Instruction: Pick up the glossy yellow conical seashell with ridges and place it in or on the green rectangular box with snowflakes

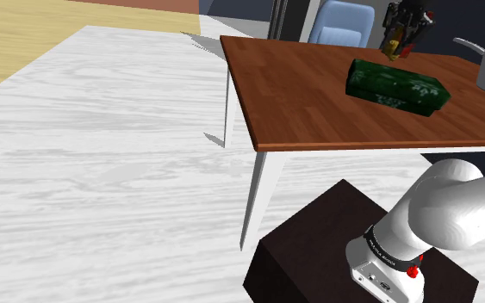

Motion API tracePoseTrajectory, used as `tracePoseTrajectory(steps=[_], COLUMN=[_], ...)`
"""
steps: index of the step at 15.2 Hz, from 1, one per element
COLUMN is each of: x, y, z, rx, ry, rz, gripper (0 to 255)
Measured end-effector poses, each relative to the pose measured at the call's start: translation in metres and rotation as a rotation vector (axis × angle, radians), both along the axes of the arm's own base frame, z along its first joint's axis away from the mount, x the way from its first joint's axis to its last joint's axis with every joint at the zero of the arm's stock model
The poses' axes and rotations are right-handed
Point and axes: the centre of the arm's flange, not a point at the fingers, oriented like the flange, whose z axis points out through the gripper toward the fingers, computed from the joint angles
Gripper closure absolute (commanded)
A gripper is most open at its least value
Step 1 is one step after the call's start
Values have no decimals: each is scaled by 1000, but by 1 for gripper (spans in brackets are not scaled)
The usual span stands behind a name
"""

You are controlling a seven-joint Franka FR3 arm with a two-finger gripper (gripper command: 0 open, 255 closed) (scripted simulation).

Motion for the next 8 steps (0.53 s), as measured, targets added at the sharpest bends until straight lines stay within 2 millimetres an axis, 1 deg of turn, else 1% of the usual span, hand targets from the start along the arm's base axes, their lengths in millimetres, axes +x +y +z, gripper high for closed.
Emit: tracePoseTrajectory(steps=[2,3,5,7,8], x=[2,-3,-5,-8,-8], y=[-27,-41,-66,-92,-106], z=[-1,0,1,7,1], rx=[0,0,0,0,1], ry=[0,0,0,0,1], rz=[0,0,0,0,0], gripper=[255,255,255,255,255])
